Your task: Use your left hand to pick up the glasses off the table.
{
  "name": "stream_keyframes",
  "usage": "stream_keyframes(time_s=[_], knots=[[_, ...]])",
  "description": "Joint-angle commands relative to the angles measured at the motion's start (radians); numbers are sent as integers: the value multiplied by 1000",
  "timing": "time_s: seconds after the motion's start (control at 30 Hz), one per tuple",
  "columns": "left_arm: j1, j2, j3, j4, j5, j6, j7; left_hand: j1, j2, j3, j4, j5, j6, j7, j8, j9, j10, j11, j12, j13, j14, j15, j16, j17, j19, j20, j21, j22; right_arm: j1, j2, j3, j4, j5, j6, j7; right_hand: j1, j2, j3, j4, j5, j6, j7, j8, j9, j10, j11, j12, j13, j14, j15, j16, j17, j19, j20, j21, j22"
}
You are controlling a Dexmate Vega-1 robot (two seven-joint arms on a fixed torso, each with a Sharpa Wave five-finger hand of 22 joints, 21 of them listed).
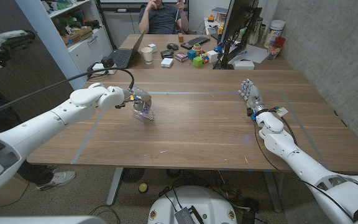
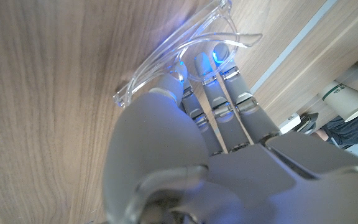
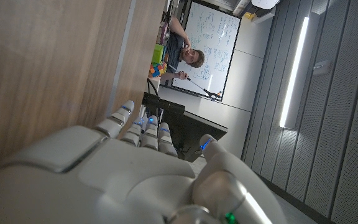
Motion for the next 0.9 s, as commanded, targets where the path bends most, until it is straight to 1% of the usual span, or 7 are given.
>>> stream_keyframes(time_s=[0.03,0.23,0.67,0.7,0.73,0.9], knots=[[16,19,-27,-39,5,28,18,51,35,-7,1,2,29,4,18,19,13,-1,8,8,62,-150,8,1,24,-79,15,26,9,7,-2,10,-1,8,5,-6,49,3,-5,2,8,3,4,3,11,0,10,2,3,3,4,1,8,-5,1,3],[25,29,-39,-60,10,42,21,56,33,-12,2,1,35,8,19,19,18,0,9,13,68,-150,9,-1,25,-80,26,29,11,9,-3,16,0,10,10,-6,49,3,-5,2,8,3,3,3,12,-1,9,2,4,4,4,1,8,-6,0,3],[45,44,-71,-96,20,77,47,69,30,-24,5,1,43,7,20,20,28,-2,7,23,77,-150,6,-6,21,-82,54,35,13,9,-4,16,-4,14,12,-5,49,3,-5,3,9,4,3,3,13,-1,7,2,5,4,2,1,6,-7,-2,3],[46,45,-73,-98,20,78,49,70,30,-26,5,1,46,9,21,20,28,-2,6,23,78,-150,6,-7,20,-82,57,35,14,9,-4,16,-4,15,11,-5,49,2,-5,3,9,4,3,3,13,-1,7,2,5,4,2,1,6,-7,-2,3],[46,46,-74,-100,21,79,50,72,30,-28,6,1,47,10,21,20,29,5,6,25,78,-150,5,-8,20,-82,61,36,14,10,-5,17,-5,16,11,-5,49,2,-5,3,9,5,3,3,13,-1,7,2,5,4,2,1,6,-7,-2,3],[49,50,-84,-110,25,89,58,75,29,-32,7,1,47,11,20,20,33,3,5,27,80,-150,4,-9,18,-83,71,38,18,12,-5,24,-3,19,17,-5,48,2,-5,3,9,5,3,3,13,-2,7,3,6,4,2,1,6,-8,-2,3]])
